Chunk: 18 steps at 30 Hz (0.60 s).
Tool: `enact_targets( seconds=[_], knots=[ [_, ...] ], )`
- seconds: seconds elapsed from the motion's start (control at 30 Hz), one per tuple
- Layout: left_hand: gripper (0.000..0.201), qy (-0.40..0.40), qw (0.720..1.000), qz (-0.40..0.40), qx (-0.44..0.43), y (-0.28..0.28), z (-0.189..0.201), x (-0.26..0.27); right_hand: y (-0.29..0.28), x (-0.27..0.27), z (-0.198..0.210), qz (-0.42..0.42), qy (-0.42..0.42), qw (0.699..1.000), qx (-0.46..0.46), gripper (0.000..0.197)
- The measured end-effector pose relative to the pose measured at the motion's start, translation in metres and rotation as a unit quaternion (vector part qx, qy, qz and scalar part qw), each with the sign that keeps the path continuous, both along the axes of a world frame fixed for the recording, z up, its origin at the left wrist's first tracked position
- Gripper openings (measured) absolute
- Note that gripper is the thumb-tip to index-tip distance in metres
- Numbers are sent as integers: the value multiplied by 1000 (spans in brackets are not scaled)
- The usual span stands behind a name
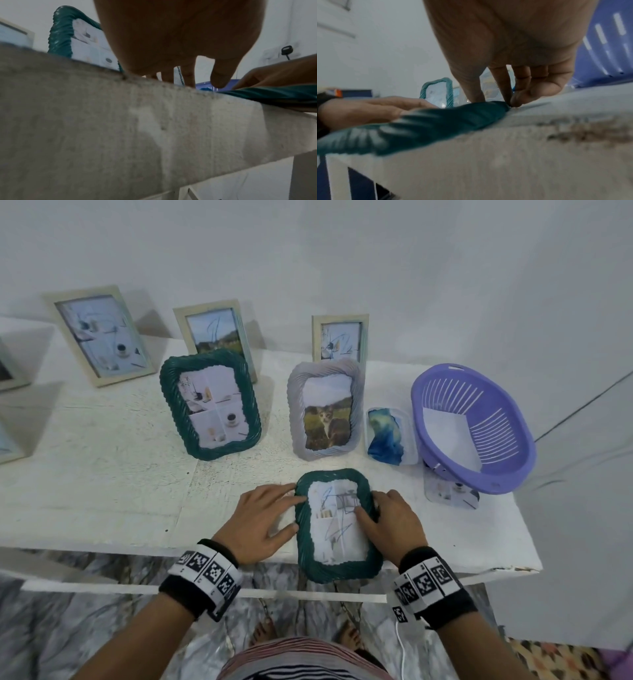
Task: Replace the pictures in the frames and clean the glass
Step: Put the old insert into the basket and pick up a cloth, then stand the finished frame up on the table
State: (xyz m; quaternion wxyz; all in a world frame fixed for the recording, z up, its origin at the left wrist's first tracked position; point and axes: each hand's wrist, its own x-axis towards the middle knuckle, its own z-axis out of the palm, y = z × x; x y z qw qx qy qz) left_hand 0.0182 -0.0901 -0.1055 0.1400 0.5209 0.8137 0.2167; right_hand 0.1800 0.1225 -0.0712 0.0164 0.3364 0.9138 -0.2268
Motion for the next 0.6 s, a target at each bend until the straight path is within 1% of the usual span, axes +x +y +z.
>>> enact_targets(
  seconds=[0.07, 0.1, 0.13, 0.23, 0.27, 0.3, 0.37, 0.5, 0.6],
  knots=[
    [58, 13, 1000, -3, -1, -1, 0, 0, 2, -4, 4, 22, -43, 998, 39, 41],
    [60, 18, 1000, -6, -1, -1, 0, 0, 3, -7, 7, 26, -41, 997, 53, 42],
    [61, 22, 1000, -8, -1, -1, -1, 0, 5, -11, 11, 27, -22, 997, 63, 42],
    [66, 35, 999, -17, 5, 1, -5, -1, 16, -28, 22, 34, 97, 987, 122, 38],
    [66, 38, 999, -21, 8, 2, -7, -1, 22, -37, 25, 37, 124, 980, 151, 37],
    [66, 42, 999, -25, 9, 3, -9, -2, 29, -46, 29, 38, 134, 975, 171, 37],
    [65, 50, 998, -33, 7, 6, -12, -3, 45, -68, 35, 32, 116, 976, 182, 40],
    [63, 63, 997, -37, 22, 10, -16, -2, 72, -101, 36, -3, 2, 985, 171, 46],
    [62, 77, 996, -35, 23, 10, -18, -3, 79, -112, 30, -27, -61, 987, 146, 43]
  ],
)
